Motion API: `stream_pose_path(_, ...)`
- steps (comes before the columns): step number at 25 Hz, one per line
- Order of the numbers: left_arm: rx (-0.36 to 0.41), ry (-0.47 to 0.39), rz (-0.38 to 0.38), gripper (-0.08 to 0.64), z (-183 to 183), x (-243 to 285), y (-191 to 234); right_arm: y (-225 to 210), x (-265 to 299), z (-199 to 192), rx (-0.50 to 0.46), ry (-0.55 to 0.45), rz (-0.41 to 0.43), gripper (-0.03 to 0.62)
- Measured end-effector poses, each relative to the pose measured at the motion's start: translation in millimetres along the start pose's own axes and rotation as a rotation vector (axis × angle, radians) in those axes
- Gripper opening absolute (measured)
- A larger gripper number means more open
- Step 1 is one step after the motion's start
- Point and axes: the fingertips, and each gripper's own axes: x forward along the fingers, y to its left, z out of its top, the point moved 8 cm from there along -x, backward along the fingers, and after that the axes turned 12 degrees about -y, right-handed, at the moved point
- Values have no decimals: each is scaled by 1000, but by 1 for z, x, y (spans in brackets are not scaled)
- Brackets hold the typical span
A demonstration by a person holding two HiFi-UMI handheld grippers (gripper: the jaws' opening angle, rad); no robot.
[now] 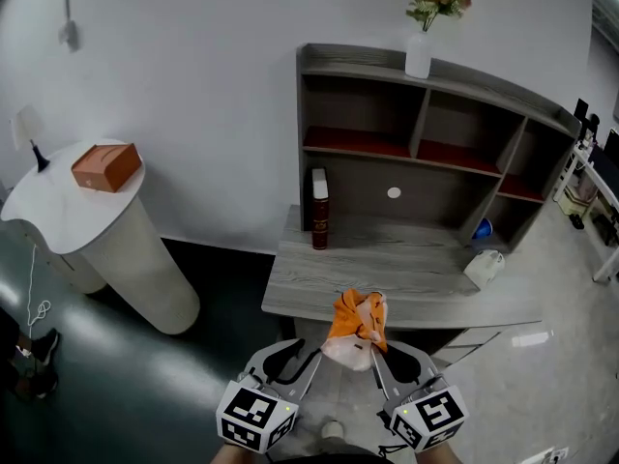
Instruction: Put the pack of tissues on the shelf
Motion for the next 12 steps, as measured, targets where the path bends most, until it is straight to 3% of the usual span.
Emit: stream_pose_path(12, 2, -47, 18, 118, 8, 57, -2, -62, 22, 2, -12, -33, 30, 8)
